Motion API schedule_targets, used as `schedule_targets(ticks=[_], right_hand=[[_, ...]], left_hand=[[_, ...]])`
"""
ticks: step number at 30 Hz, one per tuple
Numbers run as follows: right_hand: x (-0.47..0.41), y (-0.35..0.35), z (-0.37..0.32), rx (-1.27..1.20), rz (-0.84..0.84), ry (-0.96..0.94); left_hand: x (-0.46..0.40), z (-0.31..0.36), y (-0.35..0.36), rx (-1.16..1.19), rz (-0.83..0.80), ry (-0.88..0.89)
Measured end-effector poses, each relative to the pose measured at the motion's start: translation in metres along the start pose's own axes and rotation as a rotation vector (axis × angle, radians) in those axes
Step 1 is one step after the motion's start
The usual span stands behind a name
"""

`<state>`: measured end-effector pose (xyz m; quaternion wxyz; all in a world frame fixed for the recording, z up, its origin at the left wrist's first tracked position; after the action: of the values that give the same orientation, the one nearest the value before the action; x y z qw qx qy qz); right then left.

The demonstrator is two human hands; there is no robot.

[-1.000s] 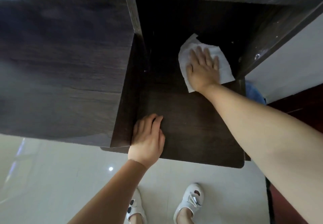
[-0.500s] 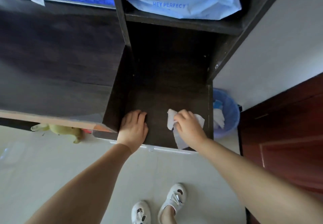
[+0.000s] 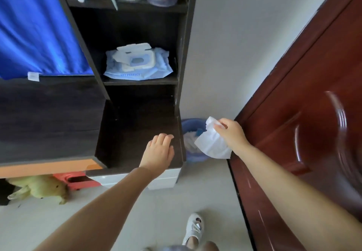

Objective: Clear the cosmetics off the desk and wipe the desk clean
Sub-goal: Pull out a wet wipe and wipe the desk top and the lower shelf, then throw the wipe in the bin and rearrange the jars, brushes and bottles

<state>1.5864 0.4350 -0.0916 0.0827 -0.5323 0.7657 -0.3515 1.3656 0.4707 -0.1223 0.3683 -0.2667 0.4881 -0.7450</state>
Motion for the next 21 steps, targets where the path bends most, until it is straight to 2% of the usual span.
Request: schedule_targets(ticks=[7, 12, 15, 18, 21], right_hand=[[-0.044, -0.063, 0.059, -0.064, 0.023, 0.07], [-0.125, -0.07, 0.12, -0.056, -0.063, 0.133], [-0.171, -0.054, 0.156, -0.07, -0.148, 0.181], [-0.221, -0.019, 0.204, -0.071, -0.227, 0.24], [-0.278, 0.029, 0.259, -0.042, -0.263, 0.253]], left_hand=[[-0.087, 0.069, 0.025, 0.041, -0.054, 0.039], [-0.146, 0.073, 0.098, 0.093, -0.151, -0.172], [-0.162, 0.068, 0.155, 0.123, -0.213, -0.281], [-0.18, 0.056, 0.224, 0.147, -0.282, -0.318], [-0.198, 0.03, 0.295, 0.174, -0.269, -0.352]])
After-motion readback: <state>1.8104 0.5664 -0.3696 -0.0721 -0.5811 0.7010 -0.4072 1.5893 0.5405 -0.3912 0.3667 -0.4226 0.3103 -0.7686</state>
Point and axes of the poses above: each hand's wrist, its own x-axis away from the middle knuckle, its own y-axis out of the palm, z = x × y, the point moved 8 cm from there along -x, towards the middle knuckle, and after that the axes turned 5 degrees about -z, right-handed, at the moved point
